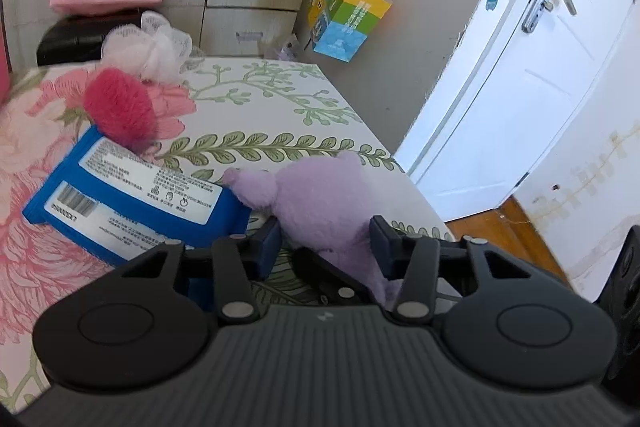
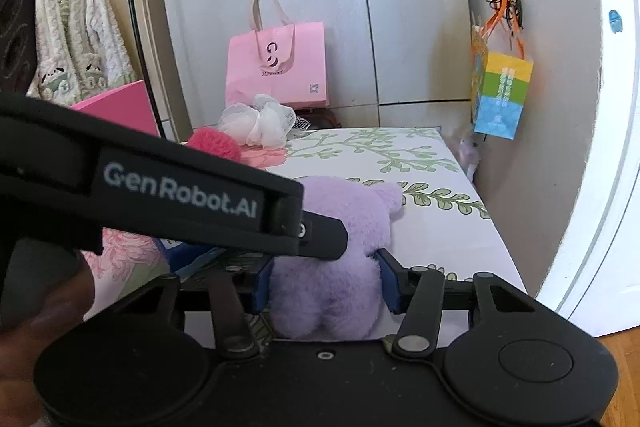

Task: Organize soft objects
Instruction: 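Grasp the purple plush toy with the left tool while the right tool grasps it too, then carry the purple plush toy with both tools over the pink box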

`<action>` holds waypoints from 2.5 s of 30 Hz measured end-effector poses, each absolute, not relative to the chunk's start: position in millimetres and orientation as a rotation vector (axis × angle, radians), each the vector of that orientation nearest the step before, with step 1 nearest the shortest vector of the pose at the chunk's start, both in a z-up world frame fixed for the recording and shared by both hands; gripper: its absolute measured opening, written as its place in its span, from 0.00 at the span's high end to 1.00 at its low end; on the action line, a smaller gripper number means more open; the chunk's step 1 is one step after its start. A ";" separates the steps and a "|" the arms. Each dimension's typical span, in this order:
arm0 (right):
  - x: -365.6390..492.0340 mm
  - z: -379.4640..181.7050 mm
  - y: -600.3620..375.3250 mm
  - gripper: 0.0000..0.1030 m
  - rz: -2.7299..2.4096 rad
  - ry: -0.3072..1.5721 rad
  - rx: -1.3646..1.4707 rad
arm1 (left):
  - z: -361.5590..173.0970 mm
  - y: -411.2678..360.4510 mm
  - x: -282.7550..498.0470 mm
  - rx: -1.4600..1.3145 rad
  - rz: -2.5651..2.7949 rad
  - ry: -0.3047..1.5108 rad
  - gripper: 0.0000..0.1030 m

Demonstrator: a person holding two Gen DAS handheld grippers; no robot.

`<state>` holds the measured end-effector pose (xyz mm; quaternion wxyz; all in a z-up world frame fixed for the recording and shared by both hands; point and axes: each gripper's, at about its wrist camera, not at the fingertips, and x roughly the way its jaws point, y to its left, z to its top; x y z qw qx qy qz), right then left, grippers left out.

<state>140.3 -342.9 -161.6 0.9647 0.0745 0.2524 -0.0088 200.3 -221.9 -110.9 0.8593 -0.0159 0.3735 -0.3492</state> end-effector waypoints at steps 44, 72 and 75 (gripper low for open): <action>55.8 -64.4 -193.1 0.47 0.320 0.594 -0.144 | -23.8 -38.5 78.9 -0.024 -0.676 0.773 0.55; 122.2 20.7 -81.3 0.45 0.591 0.466 -0.146 | 60.3 92.6 126.6 -0.076 -0.517 0.644 0.54; 148.8 19.3 -79.6 0.45 0.586 0.477 -0.097 | 56.7 95.7 154.0 -0.094 -0.496 0.648 0.55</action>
